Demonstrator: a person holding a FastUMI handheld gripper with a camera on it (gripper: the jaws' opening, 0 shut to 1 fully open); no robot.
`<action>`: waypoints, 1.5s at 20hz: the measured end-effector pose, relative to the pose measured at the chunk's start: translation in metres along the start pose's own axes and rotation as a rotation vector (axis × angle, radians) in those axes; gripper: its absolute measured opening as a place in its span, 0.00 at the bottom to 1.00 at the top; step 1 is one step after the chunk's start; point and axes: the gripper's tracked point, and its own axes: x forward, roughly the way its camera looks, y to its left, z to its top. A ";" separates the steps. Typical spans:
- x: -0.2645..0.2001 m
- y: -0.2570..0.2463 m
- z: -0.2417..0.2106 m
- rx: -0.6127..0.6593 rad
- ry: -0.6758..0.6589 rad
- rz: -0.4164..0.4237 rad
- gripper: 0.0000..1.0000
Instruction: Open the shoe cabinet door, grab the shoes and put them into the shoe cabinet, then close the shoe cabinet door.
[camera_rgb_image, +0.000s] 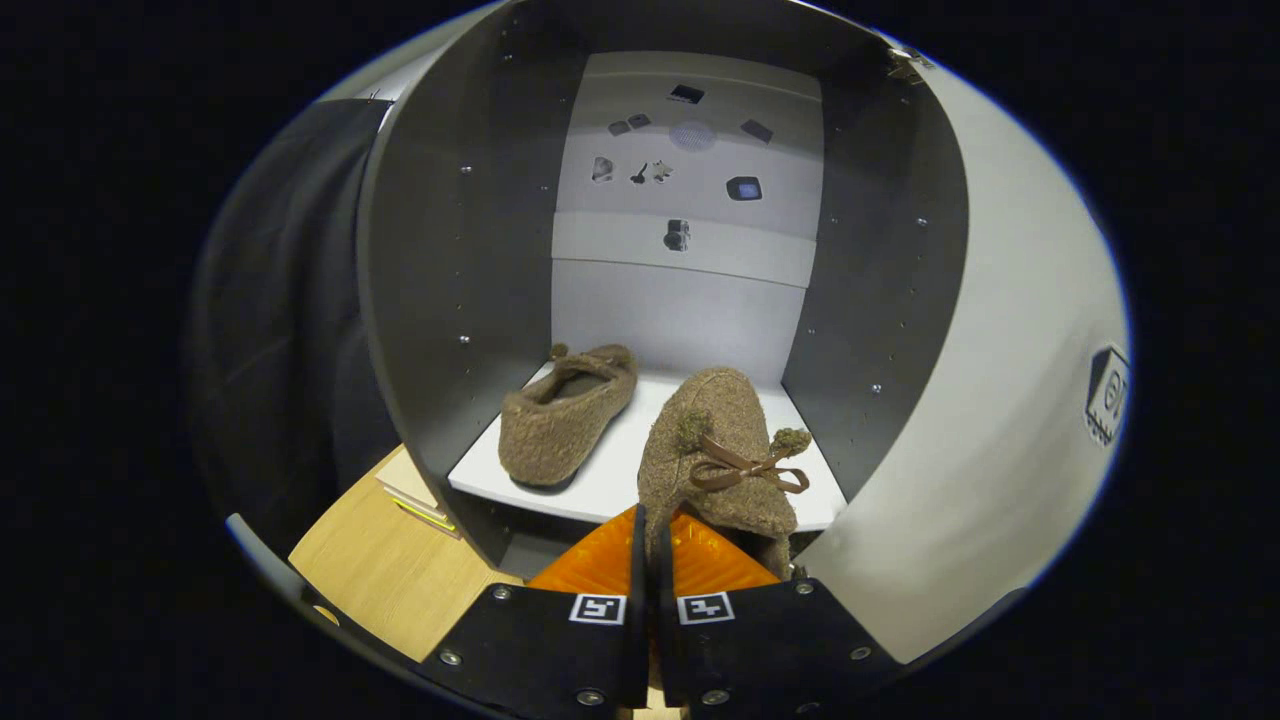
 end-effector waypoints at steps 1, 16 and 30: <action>0.012 -0.002 0.007 0.000 0.003 0.004 0.05; 0.150 -0.029 0.037 0.030 0.123 0.006 0.05; 0.064 -0.023 0.065 0.083 -0.054 -0.003 0.26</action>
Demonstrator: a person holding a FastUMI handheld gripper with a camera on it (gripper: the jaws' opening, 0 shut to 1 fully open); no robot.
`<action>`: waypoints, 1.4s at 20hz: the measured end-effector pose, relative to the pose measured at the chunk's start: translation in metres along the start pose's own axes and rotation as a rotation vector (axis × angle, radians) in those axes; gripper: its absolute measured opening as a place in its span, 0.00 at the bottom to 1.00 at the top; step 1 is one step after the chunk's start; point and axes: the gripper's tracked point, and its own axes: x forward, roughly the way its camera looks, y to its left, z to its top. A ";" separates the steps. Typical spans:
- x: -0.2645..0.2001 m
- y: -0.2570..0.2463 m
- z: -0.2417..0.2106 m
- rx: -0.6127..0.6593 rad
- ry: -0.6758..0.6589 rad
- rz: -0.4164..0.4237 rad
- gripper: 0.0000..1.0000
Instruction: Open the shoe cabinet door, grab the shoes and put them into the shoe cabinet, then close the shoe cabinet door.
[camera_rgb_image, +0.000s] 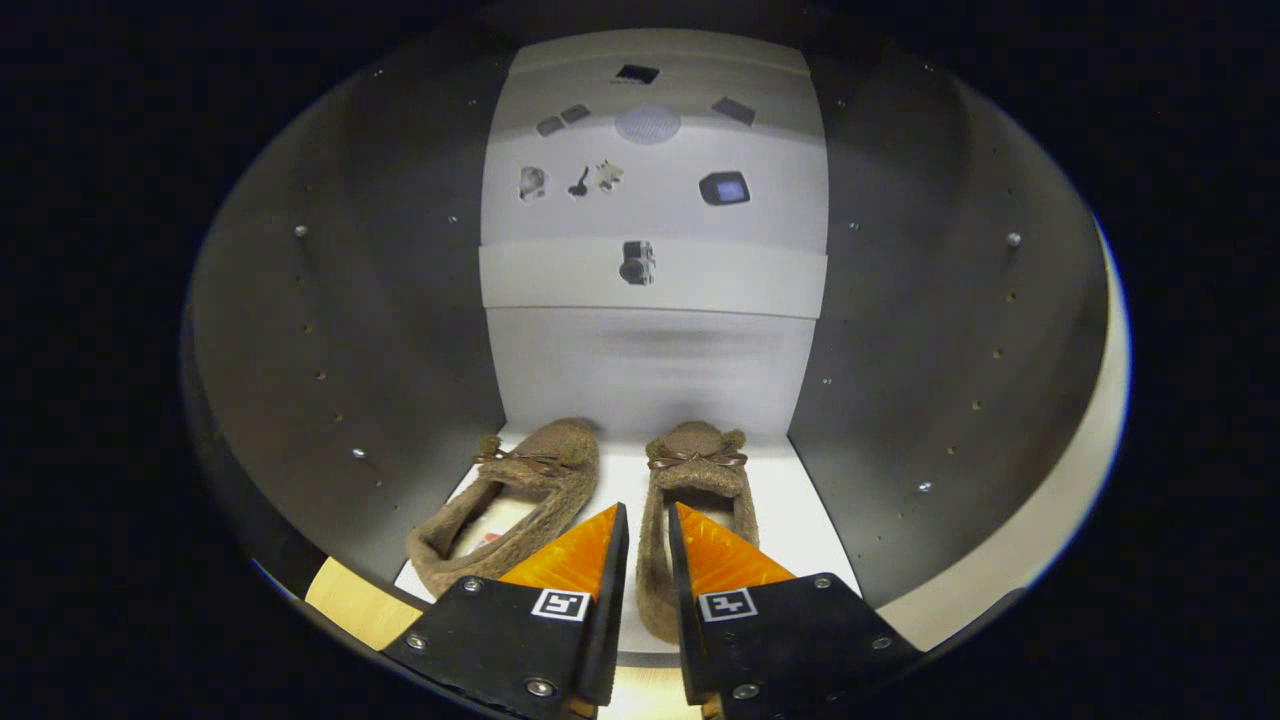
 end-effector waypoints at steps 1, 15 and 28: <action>-0.014 0.000 0.004 -0.002 -0.019 -0.004 0.26; -0.233 0.019 0.004 -0.041 -0.170 -0.065 0.28; -0.402 -0.029 -0.068 0.060 -0.202 -0.219 0.39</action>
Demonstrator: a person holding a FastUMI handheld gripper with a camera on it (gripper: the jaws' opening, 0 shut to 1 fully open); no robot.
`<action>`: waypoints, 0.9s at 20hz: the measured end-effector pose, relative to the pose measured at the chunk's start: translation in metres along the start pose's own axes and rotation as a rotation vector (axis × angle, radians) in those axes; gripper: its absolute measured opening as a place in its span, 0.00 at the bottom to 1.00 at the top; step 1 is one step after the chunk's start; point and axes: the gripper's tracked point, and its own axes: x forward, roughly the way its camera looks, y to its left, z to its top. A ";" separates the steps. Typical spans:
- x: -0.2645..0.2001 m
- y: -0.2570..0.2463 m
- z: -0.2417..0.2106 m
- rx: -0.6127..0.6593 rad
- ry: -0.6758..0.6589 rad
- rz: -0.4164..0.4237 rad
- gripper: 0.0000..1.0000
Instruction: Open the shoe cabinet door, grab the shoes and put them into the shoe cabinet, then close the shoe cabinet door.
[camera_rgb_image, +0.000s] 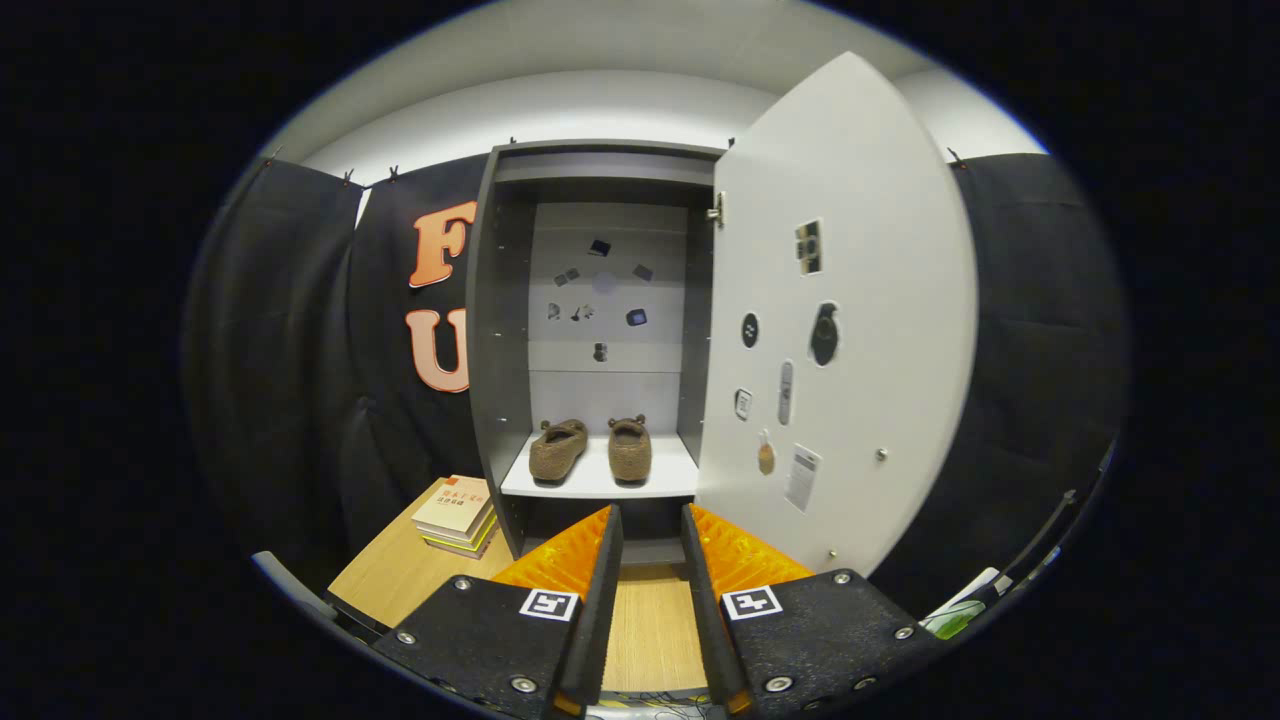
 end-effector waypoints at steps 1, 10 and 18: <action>-0.013 -0.012 -0.004 0.001 0.003 -0.032 0.40; -0.068 -0.110 -0.030 0.034 0.043 -0.240 0.42; -0.036 -0.160 -0.031 0.045 0.030 -0.248 0.51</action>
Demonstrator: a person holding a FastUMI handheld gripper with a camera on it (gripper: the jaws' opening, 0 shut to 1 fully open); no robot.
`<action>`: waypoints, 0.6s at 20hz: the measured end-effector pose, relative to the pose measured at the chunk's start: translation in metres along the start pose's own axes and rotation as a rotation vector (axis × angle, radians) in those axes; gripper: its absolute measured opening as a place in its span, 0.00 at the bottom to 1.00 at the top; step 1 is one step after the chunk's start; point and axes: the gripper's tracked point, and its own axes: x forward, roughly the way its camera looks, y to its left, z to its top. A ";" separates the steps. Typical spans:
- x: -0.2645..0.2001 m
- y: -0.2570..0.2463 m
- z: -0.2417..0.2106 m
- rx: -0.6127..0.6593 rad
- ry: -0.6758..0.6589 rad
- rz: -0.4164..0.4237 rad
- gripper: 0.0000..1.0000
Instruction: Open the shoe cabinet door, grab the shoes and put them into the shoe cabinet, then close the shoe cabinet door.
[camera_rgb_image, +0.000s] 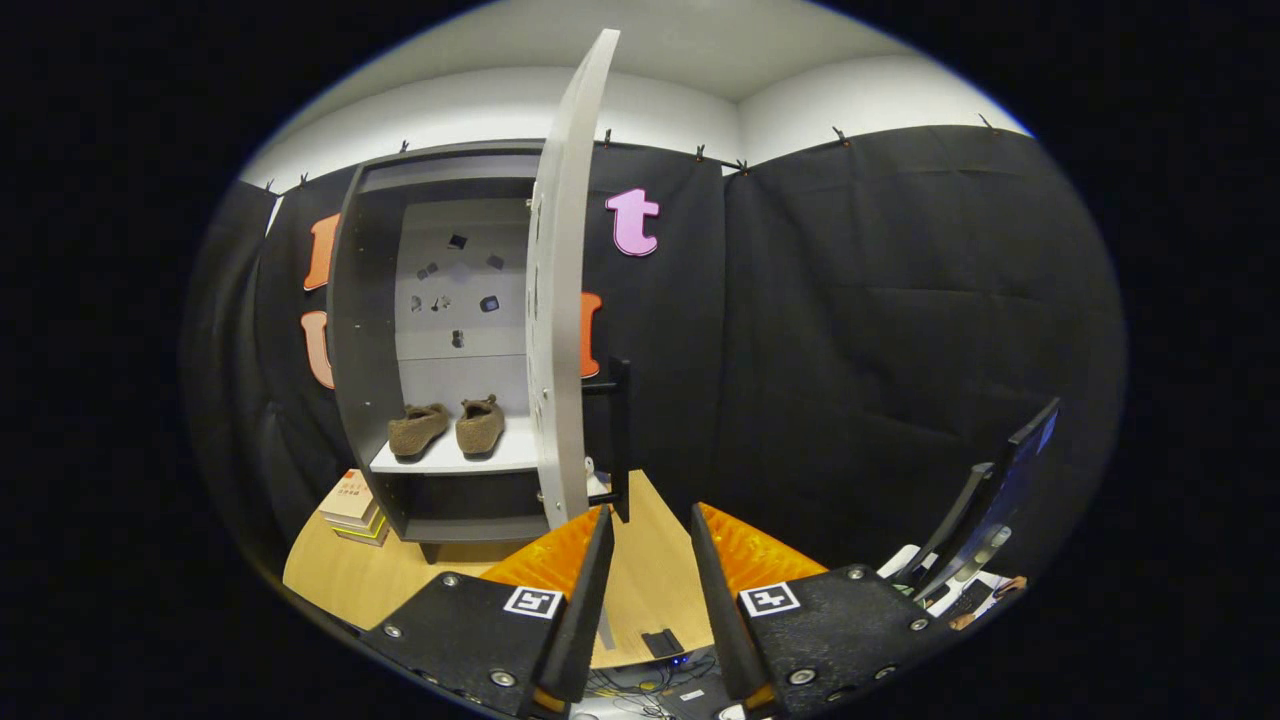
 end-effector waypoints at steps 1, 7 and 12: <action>0.007 0.000 0.000 0.004 -0.001 0.009 0.52; 0.045 0.004 0.003 0.051 -0.007 0.059 0.56; 0.049 0.009 0.005 0.063 -0.026 0.093 0.56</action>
